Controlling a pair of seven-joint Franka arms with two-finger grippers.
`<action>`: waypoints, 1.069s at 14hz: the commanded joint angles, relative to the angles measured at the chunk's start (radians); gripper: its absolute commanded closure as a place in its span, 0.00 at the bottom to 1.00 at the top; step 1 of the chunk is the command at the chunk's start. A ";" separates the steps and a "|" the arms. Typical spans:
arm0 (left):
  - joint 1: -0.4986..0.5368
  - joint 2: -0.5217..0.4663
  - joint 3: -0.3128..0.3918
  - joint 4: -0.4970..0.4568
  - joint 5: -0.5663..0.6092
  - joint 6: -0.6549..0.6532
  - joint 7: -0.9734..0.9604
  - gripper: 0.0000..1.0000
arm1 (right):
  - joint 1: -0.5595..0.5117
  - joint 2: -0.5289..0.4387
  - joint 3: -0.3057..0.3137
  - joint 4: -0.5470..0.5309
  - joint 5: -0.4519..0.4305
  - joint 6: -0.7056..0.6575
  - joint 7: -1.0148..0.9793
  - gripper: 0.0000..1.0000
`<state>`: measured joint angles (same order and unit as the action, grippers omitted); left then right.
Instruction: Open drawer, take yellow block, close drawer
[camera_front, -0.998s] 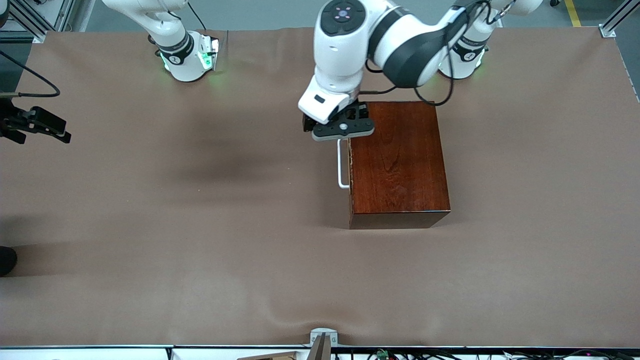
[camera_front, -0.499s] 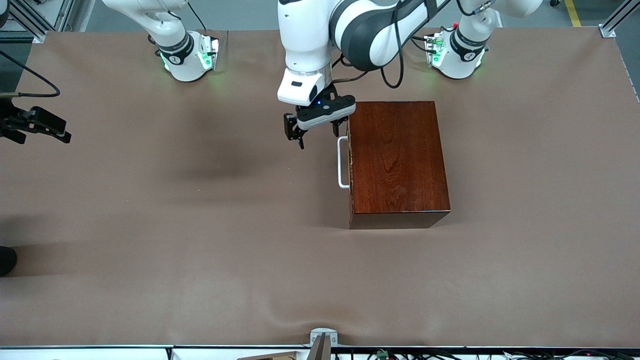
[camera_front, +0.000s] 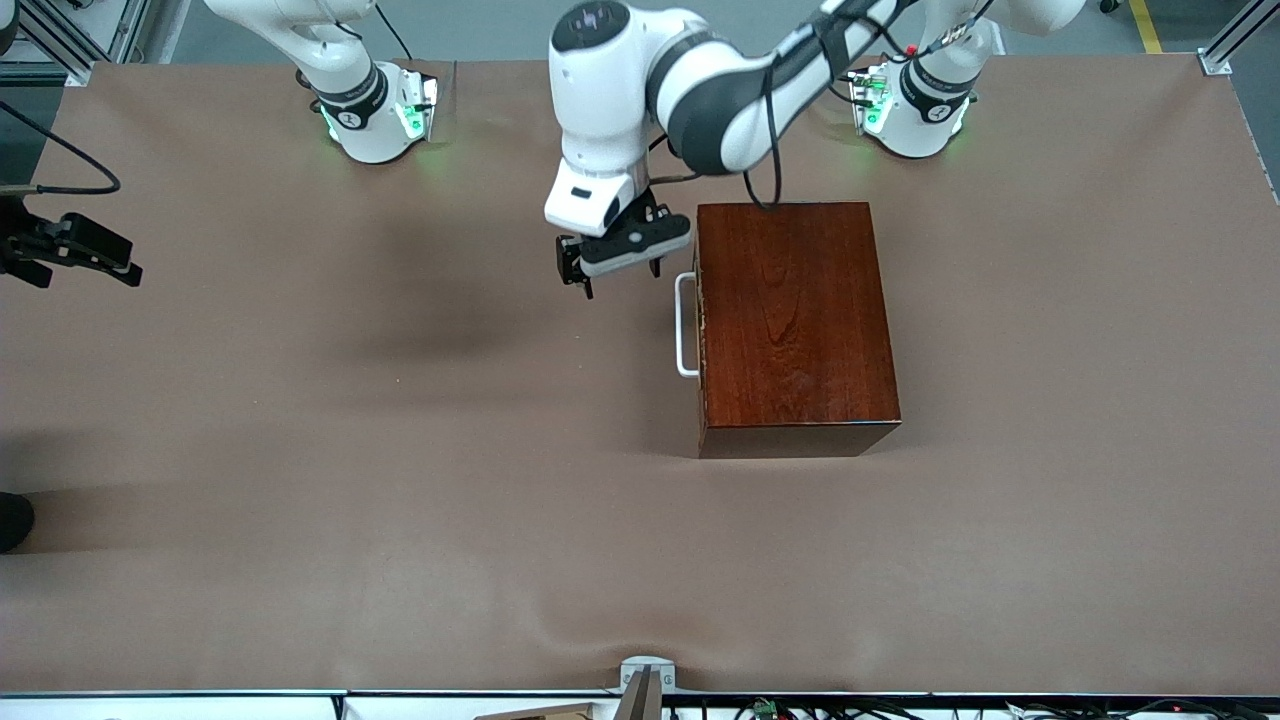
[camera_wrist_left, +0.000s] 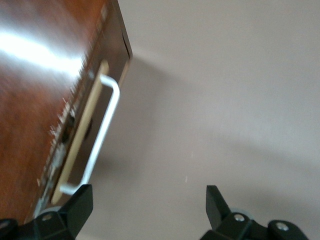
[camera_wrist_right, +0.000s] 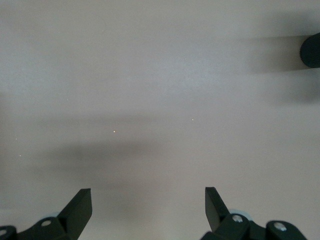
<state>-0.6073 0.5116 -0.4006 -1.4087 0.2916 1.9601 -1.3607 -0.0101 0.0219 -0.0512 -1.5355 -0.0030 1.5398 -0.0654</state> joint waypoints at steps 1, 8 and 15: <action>0.032 0.025 0.000 0.037 -0.080 -0.039 0.220 0.00 | -0.005 -0.008 0.007 0.001 -0.011 -0.003 0.012 0.00; 0.018 0.159 0.011 0.089 -0.071 -0.055 0.305 0.00 | -0.004 -0.008 0.007 0.001 -0.011 -0.001 0.012 0.00; -0.058 0.162 0.111 0.093 -0.071 -0.116 0.308 0.00 | -0.002 -0.008 0.007 0.001 -0.011 -0.001 0.012 0.00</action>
<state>-0.6276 0.6633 -0.3271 -1.3469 0.2327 1.8732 -1.0774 -0.0101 0.0219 -0.0510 -1.5355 -0.0030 1.5398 -0.0654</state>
